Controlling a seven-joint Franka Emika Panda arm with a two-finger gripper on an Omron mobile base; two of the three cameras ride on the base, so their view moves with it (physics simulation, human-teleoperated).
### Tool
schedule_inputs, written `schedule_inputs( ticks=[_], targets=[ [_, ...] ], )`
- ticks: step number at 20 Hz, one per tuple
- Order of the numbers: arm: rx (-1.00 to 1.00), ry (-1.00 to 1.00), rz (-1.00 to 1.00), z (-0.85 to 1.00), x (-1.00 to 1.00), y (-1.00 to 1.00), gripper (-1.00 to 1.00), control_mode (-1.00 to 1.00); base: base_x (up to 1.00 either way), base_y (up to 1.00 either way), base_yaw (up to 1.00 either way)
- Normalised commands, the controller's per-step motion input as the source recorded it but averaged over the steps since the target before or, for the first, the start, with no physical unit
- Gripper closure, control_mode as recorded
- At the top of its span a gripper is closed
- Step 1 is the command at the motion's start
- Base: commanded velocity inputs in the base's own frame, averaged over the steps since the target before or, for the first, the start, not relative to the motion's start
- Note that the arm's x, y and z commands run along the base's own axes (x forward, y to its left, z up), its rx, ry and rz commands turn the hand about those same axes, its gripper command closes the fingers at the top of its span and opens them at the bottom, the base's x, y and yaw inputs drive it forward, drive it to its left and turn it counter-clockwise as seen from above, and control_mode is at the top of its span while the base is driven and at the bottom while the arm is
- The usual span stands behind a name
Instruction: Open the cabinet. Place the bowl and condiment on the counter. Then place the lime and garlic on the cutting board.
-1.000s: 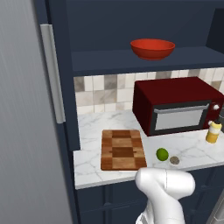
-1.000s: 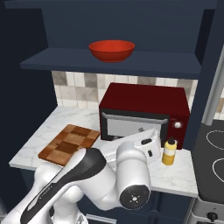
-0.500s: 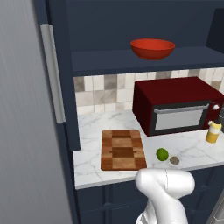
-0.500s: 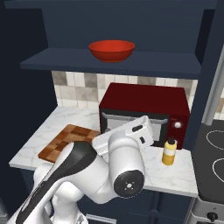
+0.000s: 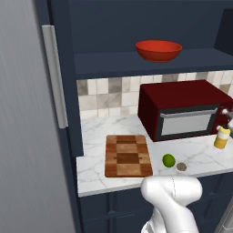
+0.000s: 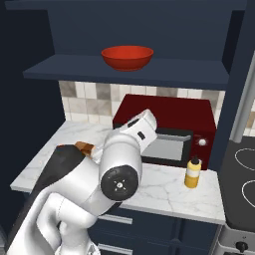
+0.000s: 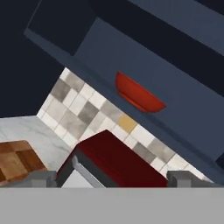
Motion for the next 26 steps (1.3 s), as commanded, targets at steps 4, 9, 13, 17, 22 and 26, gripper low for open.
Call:
schedule_inputs(
  ticks=[4,9,13,17,22,26],
  targets=[
    [-0.08,-0.02,0.00,0.48,0.00,0.35,-1.00,-1.00,0.00,0.00,0.00],
    [-0.23,-0.11,0.03,0.27,0.00,0.11,-1.00,-1.00,0.00,0.00,0.00],
    [-0.37,-0.13,0.01,0.21,0.00,0.02,-1.00,-1.00,0.00,0.00,0.00],
    [-0.44,-0.08,0.00,0.12,0.00,0.00,-1.00,-1.00,0.00,0.00,0.00],
    [-0.46,0.00,0.00,0.26,0.00,0.25,-1.00,-1.00,0.00,0.00,0.00],
    [-0.44,0.00,0.00,0.33,0.00,0.28,-1.00,-1.00,0.00,0.00,0.00]
  ],
)
